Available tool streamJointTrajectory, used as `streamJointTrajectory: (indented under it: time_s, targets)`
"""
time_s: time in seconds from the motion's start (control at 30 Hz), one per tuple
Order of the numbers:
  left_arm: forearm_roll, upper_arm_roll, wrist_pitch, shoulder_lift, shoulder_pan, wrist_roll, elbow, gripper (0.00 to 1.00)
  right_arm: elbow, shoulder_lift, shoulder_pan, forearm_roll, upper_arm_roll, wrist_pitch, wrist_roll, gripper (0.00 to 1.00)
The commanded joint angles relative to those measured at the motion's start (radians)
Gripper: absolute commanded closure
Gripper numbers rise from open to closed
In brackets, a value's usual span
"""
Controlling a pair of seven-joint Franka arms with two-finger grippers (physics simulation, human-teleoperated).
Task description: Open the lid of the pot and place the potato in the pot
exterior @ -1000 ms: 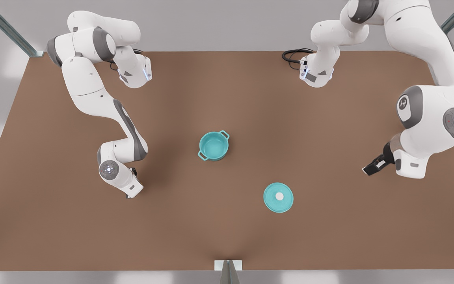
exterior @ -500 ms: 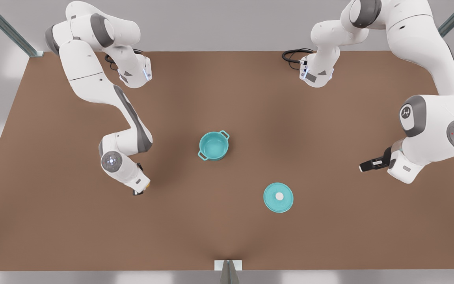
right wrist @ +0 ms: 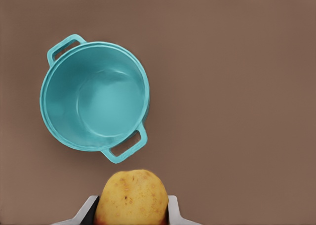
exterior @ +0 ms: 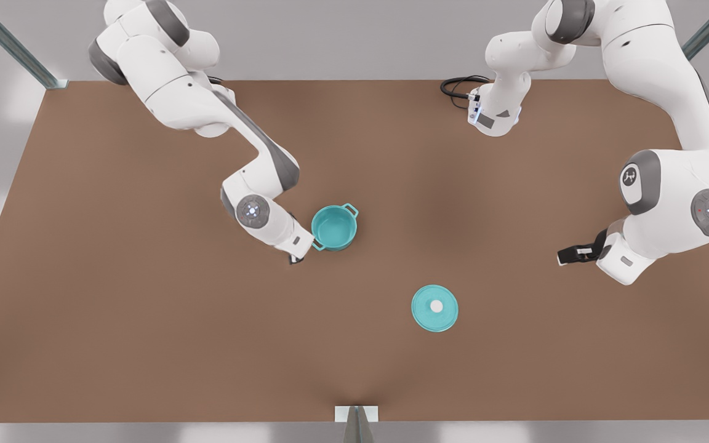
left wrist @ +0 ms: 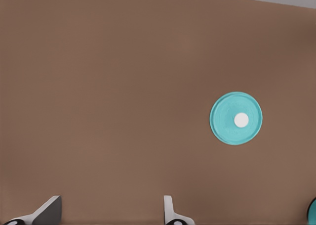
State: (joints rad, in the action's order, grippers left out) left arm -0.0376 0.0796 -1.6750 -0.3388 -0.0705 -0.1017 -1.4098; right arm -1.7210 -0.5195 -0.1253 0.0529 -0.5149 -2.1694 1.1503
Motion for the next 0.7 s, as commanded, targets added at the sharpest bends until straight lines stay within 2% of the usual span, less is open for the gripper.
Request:
streamJointTrajectory:
  time_s: [0.0,0.07,0.3,0.67]
  targets:
    - [0.001,0.0,0.0,0.001,0.0,0.076,0.0,0.0,0.009,0.0,-0.019,-0.01,-0.014,0.02,-0.466,0.47]
    - [0.001,0.0,0.0,0.001,0.0,0.076,0.0,0.0,0.031,-0.022,-0.034,-0.008,-0.045,0.016,-0.534,0.47]
    - [0.002,0.0,0.0,0.001,-0.002,0.076,0.0,0.0,0.159,-0.174,-0.114,-0.001,-0.037,-0.006,-0.597,0.47]
    - [0.002,0.0,0.0,0.001,-0.002,0.076,0.0,0.0,0.015,-0.129,-0.08,0.012,-0.024,-0.073,-0.598,0.46]
